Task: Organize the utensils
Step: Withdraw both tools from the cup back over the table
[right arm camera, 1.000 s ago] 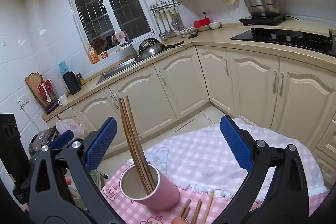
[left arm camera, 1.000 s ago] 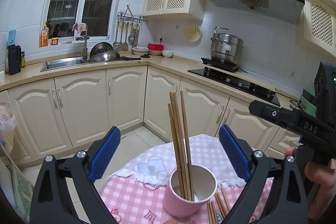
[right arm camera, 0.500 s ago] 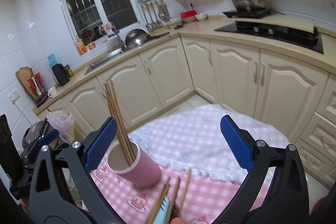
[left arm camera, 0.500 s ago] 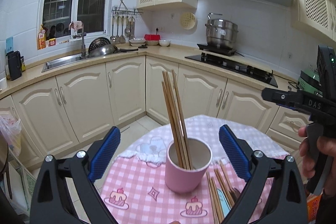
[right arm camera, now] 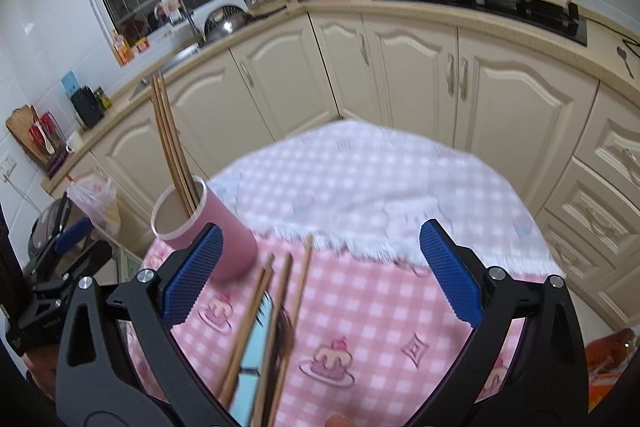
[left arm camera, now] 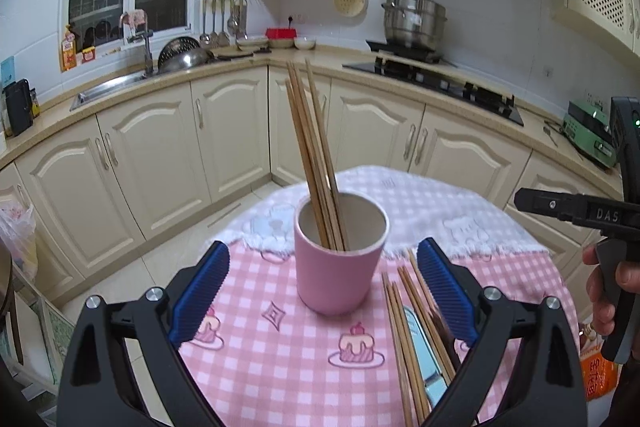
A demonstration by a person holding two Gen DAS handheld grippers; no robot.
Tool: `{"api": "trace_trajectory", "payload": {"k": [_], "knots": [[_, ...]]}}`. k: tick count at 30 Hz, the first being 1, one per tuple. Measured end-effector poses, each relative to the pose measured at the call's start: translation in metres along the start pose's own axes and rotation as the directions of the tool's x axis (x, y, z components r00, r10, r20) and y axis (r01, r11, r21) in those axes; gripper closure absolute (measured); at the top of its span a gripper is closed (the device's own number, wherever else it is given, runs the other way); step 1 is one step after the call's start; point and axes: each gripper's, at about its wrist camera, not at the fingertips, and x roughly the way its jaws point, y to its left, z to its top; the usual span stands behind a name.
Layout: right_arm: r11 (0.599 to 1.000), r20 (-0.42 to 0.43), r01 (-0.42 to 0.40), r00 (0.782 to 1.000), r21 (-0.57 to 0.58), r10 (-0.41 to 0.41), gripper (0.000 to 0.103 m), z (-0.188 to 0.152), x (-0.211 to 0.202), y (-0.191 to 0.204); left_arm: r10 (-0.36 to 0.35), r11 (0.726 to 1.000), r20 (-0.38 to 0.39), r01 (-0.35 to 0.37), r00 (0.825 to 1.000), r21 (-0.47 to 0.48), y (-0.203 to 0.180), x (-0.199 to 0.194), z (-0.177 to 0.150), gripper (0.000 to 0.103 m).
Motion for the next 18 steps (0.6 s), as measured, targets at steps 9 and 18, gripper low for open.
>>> {"api": "trace_trajectory", "payload": {"k": [9, 18], "knots": [[0.999, -0.114, 0.029, 0.993, -0.023, -0.031, 0.006, -0.031, 0.017, -0.005, -0.011, 1.000, -0.125, 0.013, 0.992, 0.012, -0.010, 0.023, -0.029, 0.010], [0.999, -0.228, 0.050, 0.972, -0.010, -0.051, 0.006, -0.063, 0.037, -0.018, -0.031, 0.997, -0.313, 0.052, 0.949, 0.062, -0.024, 0.058, -0.067, 0.010]]}}
